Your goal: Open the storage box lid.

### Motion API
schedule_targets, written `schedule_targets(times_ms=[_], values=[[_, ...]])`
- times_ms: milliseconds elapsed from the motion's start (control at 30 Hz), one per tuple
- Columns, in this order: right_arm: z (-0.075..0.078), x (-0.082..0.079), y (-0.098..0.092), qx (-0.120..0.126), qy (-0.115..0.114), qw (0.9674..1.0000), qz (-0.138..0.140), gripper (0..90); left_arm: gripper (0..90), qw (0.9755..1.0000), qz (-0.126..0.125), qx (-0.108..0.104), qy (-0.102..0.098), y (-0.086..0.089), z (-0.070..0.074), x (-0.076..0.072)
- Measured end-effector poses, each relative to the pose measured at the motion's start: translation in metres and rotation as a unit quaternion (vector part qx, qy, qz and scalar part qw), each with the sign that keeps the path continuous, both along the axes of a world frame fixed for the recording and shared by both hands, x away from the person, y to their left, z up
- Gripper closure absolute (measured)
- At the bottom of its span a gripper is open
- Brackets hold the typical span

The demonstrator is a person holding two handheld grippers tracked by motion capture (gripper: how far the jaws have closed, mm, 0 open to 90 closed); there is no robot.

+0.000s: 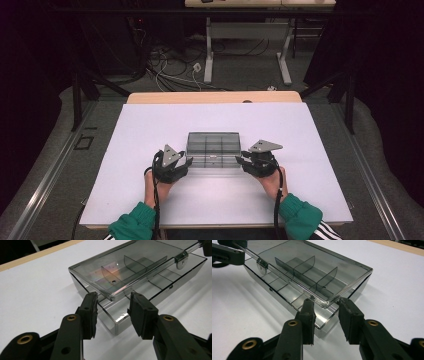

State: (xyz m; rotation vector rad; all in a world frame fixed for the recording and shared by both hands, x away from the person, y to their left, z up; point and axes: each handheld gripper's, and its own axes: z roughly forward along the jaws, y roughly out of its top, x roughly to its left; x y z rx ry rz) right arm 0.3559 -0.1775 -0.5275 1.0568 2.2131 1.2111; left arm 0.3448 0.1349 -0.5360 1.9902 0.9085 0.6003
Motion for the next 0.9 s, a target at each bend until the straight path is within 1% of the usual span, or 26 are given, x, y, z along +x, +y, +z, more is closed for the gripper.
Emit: schedule_targets(times_ms=[133,167,200,267,300,400,433,467,500,533,667,767,800,867,900], values=[[-0.0002,0.0007,0.0005,0.002,-0.002,1.0000,0.002,65.9,57.1,1.0000,0.005,0.002,-0.005,-0.0006,0.0007,0.0020],[-0.0001,0.0002,0.0007,0.003,0.001,1.0000,0.000,66.0,57.3,1.0000,0.004,0.006,-0.004,-0.0005,0.0008,0.0028],[-0.0001,0.0005,0.0007,0.003,-0.001,1.0000,0.001,65.9,57.4,0.9999,0.004,0.009,-0.006,-0.0006,0.0007,0.0035],[0.0002,0.0007,0.0006,0.002,-0.001,1.0000,0.001,65.9,57.9,0.9999,0.005,0.011,-0.008,-0.0013,0.0005,0.0040],[0.0005,0.0011,0.0002,-0.001,-0.001,1.0000,0.005,65.9,58.4,0.9998,0.006,0.012,-0.012,-0.0016,0.0005,0.0044],[0.0011,0.0005,0.0007,-0.001,0.001,1.0000,0.003,65.8,59.5,0.9998,0.001,0.010,-0.016,-0.0025,0.0004,0.0046],[0.0018,0.0003,0.0005,-0.005,0.004,1.0000,0.005,65.6,60.2,0.9997,0.000,0.012,-0.020,-0.0024,0.0007,0.0047],[0.0011,0.0006,0.0012,-0.002,-0.002,1.0000,0.002,65.4,60.2,0.9997,0.001,0.010,-0.020,-0.0029,0.0011,0.0043],[0.0015,0.0006,0.0014,-0.005,-0.005,1.0000,0.001,65.3,60.4,0.9997,0.000,0.010,-0.021,-0.0027,0.0016,0.0043],[0.0016,0.0007,0.0016,-0.005,-0.006,1.0000,0.002,65.4,60.7,0.9996,-0.001,0.010,-0.026,-0.0022,0.0023,0.0048],[0.0030,0.0024,0.0028,-0.014,-0.014,0.9998,0.004,65.5,61.8,0.9996,-0.001,0.008,-0.027,-0.0016,0.0031,0.0053],[0.0030,0.0032,0.0029,-0.013,-0.009,0.9999,0.001,64.1,61.9,0.9996,-0.001,0.009,-0.027,-0.0016,0.0034,0.0058],[0.0024,0.0041,0.0030,-0.007,-0.010,0.9999,0.002,62.5,61.9,0.9996,-0.001,0.009,-0.027,-0.0016,0.0034,0.0059],[0.0028,0.0054,0.0022,-0.006,-0.010,0.9999,0.005,61.3,61.9,0.9996,-0.001,0.006,-0.028,-0.0016,0.0032,0.0061],[0.0029,0.0051,0.0025,-0.004,-0.008,1.0000,0.001,60.9,61.9,0.9996,-0.001,0.006,-0.028,-0.0014,0.0033,0.0062]])
